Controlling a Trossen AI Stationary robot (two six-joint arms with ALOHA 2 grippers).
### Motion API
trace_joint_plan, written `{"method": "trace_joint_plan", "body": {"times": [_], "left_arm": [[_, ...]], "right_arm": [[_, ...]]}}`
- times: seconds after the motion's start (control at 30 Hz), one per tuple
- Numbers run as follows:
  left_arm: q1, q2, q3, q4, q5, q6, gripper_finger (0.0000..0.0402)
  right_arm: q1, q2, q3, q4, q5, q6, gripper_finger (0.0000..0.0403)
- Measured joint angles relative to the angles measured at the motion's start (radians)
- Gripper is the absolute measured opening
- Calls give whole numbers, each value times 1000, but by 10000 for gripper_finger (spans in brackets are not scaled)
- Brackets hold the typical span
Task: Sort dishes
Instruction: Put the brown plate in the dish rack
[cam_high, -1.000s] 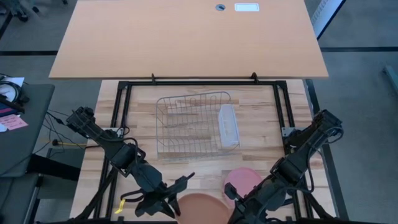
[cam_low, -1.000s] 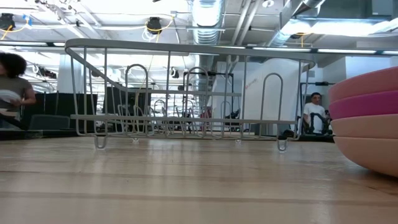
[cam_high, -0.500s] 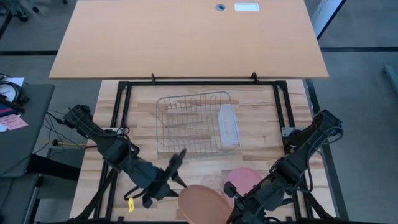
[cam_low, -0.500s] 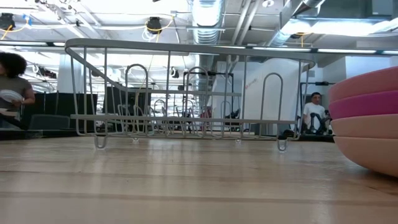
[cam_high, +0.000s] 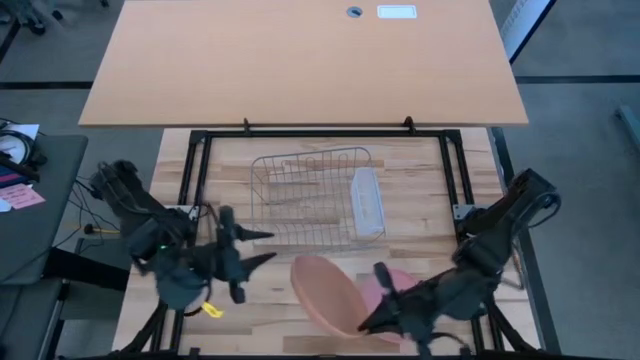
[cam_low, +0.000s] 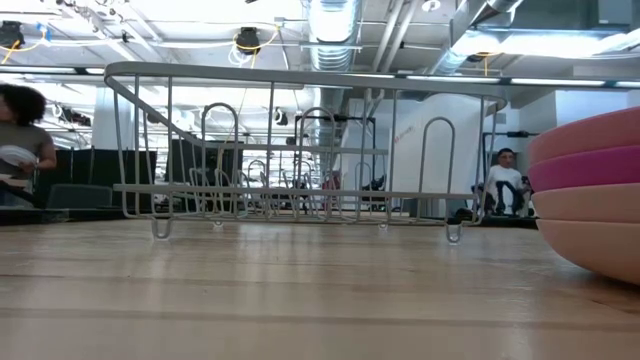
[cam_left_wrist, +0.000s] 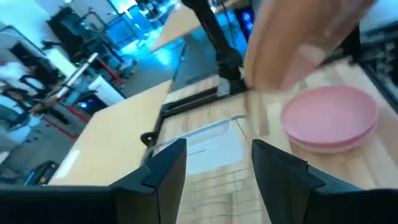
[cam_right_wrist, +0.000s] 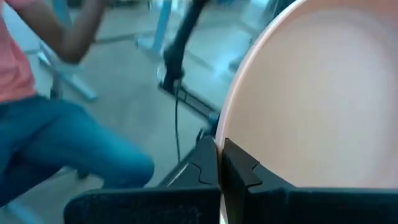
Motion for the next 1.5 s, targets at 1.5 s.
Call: {"method": "trace_joint_plan", "body": {"times": [1.5], "left_arm": [[-59,-7,-162,-182,24,-328,175]], "right_arm": [[-90,-20,-1,1046,904,-985,0]]}}
